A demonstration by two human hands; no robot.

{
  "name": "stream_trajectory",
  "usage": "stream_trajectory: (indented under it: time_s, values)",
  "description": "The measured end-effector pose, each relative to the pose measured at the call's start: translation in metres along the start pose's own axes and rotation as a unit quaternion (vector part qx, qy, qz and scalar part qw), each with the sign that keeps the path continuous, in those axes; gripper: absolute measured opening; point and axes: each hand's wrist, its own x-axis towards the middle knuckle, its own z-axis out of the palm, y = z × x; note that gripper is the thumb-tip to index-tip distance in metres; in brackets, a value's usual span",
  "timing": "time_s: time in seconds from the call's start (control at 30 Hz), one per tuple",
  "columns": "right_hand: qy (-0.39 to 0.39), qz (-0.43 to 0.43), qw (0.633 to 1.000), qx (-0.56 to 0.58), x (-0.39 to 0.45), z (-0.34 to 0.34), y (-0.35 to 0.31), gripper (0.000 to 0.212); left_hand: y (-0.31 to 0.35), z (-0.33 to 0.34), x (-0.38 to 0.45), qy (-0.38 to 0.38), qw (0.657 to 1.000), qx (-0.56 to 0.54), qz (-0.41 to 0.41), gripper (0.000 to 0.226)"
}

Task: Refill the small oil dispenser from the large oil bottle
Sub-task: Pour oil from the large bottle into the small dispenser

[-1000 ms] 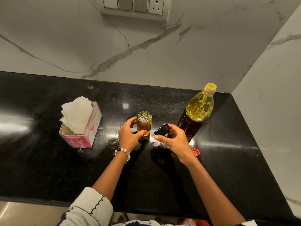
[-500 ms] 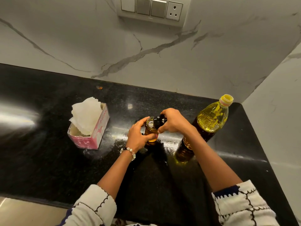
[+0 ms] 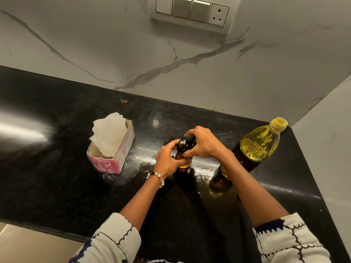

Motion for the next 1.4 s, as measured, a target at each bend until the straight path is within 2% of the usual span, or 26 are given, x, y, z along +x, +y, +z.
stream_trajectory:
  time_s: [0.33,0.43,0.57,0.6,0.67,0.7,0.77,0.97,1.17,1.27,1.4]
  values:
    - [-0.012,-0.007,1.000,-0.021,0.007,0.001,0.002,0.048,0.001,-0.001,0.001,0.000,1.000,0.003,-0.009,0.083]
    - [0.004,0.004,1.000,-0.015,0.006,0.003,0.002,0.042,0.001,-0.001,0.000,0.002,1.000,0.000,-0.009,0.086]
    - [0.016,0.037,0.999,0.014,-0.001,0.003,0.006,0.048,0.001,-0.001,-0.001,0.001,1.000,-0.009,-0.011,0.085]
    - [0.007,0.038,0.999,0.022,-0.003,0.002,0.007,0.055,0.002,-0.002,-0.002,0.000,1.000,-0.009,-0.011,0.084]
    - [-0.009,0.024,0.999,0.042,-0.007,-0.001,0.010,0.091,0.002,-0.001,-0.001,-0.002,1.000,-0.003,-0.008,0.079]
    - [-0.014,0.015,0.998,0.064,-0.009,-0.003,0.010,0.099,0.002,-0.002,-0.001,-0.002,1.000,-0.001,-0.007,0.079]
    - [-0.021,-0.005,0.995,0.095,-0.013,-0.005,0.009,0.096,0.002,-0.002,-0.001,0.001,1.000,0.000,-0.014,0.082]
    - [0.018,-0.029,0.996,0.081,-0.011,0.010,0.015,0.076,0.003,-0.002,-0.002,0.001,1.000,0.003,-0.016,0.082]
    - [0.091,-0.007,0.994,0.063,-0.010,0.027,0.019,0.097,0.005,-0.002,-0.003,0.000,1.000,-0.003,-0.021,0.087]
    - [0.077,-0.024,0.992,0.100,-0.010,0.022,0.021,0.106,0.006,-0.002,-0.003,0.001,1.000,-0.005,-0.026,0.086]
    - [0.042,-0.051,0.991,0.112,-0.010,0.020,0.021,0.098,0.004,-0.002,-0.003,-0.001,1.000,0.005,-0.021,0.083]
